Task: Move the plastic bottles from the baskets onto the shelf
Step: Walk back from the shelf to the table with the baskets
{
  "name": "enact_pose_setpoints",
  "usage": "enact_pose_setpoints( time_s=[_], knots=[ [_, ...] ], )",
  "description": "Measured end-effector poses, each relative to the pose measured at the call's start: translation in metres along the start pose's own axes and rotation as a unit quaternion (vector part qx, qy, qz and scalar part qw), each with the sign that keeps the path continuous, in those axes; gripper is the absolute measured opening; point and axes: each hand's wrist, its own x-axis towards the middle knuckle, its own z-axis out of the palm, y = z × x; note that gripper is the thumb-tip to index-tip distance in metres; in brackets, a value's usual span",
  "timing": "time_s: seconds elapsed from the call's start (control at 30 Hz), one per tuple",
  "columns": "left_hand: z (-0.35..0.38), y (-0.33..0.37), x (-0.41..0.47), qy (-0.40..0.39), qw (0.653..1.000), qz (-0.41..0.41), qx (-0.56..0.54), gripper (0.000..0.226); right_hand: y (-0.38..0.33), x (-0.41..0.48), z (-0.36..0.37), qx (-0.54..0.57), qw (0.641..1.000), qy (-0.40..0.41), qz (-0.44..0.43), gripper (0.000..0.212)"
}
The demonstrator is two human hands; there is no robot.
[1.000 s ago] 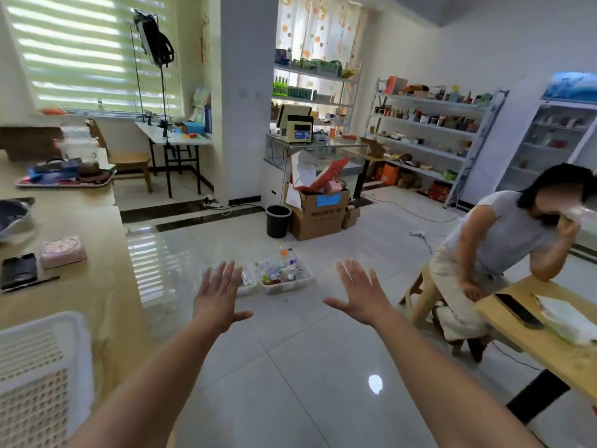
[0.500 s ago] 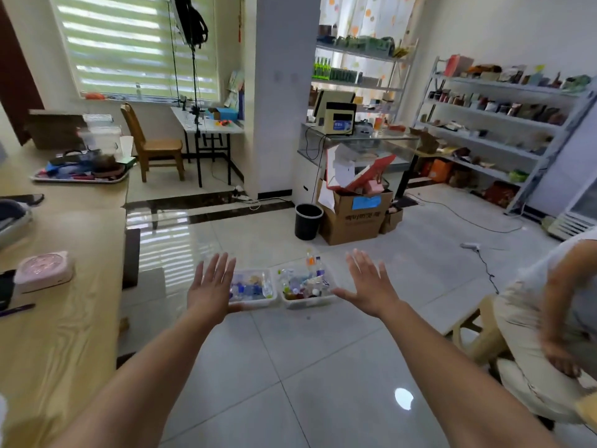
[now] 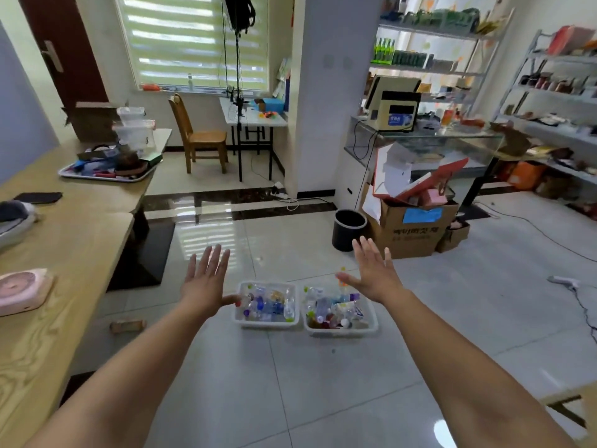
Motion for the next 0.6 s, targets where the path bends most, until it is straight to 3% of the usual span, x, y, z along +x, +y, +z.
enact_pose_setpoints(
  time_s=[0.37, 0.6],
  knots=[
    [0.045, -0.035, 0.157, -0.066, 0.997, -0.042, -0.006, 0.106, -0.004, 0.200, 0.062, -0.007, 0.997, -0.058, -0.046, 0.091],
    [0.113, -0.065, 0.286, -0.122, 0.991, -0.044, -0.007, 0.104, -0.011, 0.315, 0.141, 0.025, 0.993, -0.115, 0.004, 0.092]
  ],
)
